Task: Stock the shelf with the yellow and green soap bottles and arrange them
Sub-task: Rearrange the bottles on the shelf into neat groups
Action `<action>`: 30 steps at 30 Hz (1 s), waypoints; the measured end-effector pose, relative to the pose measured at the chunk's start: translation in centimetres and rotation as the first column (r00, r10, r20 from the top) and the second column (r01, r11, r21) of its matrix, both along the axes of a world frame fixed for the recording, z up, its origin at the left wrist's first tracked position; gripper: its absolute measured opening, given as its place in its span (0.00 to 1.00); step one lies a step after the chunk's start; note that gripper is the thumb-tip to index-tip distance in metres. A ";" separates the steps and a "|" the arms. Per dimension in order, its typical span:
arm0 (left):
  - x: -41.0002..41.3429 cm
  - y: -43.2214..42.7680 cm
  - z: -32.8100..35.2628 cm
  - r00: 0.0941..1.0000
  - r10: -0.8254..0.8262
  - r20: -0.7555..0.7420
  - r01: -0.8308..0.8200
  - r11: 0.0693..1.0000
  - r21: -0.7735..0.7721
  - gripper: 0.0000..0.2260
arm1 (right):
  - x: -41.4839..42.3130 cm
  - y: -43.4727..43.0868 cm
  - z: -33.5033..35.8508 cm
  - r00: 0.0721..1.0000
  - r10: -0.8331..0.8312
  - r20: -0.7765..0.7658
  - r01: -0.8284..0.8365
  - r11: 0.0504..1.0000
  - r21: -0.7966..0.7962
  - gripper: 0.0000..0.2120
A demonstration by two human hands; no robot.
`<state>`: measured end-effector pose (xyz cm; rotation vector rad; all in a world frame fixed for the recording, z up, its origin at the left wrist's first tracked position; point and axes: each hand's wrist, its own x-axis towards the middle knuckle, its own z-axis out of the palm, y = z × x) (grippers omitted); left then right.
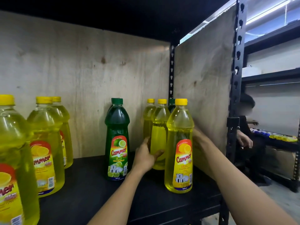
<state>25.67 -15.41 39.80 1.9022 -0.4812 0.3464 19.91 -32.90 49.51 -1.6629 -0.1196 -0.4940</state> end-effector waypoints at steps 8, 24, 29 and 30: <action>0.2 -0.2 -0.2 0.998 0.052 0.041 -0.053 0.998 0.017 0.30 | -0.4 -0.9 1.4 0.984 0.148 -0.100 -0.118 0.959 0.257 0.13; 0.1 -0.1 -0.8 0.991 0.054 0.124 -0.054 0.999 0.001 0.31 | 1.8 6.3 16.0 0.871 -0.403 -0.281 -0.143 0.338 -0.930 0.31; -0.1 -0.3 -0.9 0.985 0.100 0.140 -0.094 0.994 -0.048 0.32 | 2.8 6.3 15.1 0.872 -0.390 -0.296 -0.175 0.316 -0.932 0.23; -0.1 -0.3 -1.0 0.984 0.111 0.140 -0.104 0.993 -0.056 0.32 | 2.8 6.2 15.0 0.877 -0.362 -0.316 -0.193 0.335 -0.922 0.21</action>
